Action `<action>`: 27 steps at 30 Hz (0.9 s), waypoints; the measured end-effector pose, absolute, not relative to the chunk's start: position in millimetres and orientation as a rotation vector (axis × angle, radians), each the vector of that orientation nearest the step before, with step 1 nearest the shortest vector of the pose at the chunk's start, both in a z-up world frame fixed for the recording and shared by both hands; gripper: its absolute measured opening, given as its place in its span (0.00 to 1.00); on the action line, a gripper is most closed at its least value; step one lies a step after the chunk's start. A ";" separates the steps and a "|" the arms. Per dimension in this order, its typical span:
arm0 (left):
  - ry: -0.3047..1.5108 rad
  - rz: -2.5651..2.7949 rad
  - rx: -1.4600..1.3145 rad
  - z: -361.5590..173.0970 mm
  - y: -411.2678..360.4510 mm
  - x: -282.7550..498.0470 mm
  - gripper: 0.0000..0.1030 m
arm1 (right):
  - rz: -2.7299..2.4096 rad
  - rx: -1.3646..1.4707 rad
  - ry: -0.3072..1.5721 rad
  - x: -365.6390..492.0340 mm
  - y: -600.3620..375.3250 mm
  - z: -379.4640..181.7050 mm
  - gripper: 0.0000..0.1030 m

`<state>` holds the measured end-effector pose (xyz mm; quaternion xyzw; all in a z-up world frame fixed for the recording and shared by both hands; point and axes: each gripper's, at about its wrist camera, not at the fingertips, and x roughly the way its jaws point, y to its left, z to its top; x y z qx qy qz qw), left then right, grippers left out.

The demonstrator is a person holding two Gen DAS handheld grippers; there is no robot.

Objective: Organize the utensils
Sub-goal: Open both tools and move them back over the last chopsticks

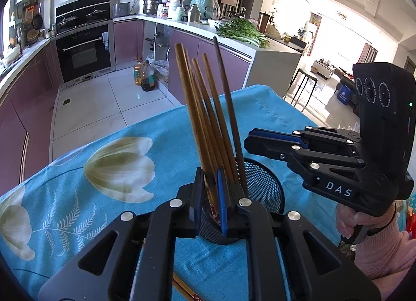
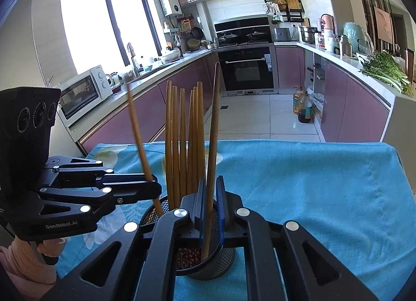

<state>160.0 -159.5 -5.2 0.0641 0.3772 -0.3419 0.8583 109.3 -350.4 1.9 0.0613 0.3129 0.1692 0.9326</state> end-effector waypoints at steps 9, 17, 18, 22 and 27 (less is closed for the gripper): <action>0.740 -0.670 0.083 -4.7 -137.5 147.8 0.19 | 0.371 0.132 0.617 99.3 -350.0 5.9 0.18; 0.639 -0.613 0.028 3.5 -93.8 116.6 0.28 | 0.442 0.115 0.575 74.3 -339.3 15.1 0.26; 0.632 -0.608 0.024 3.8 -88.2 112.5 0.29 | 0.455 0.111 0.571 71.0 -337.2 16.4 0.28; 0.623 -0.566 0.013 -3.1 -66.5 100.0 0.32 | 0.521 0.074 0.564 55.4 -321.4 17.0 0.34; 0.661 -0.529 -0.006 -20.5 -44.5 90.6 0.34 | 0.604 0.037 0.621 44.4 -294.9 -1.9 0.39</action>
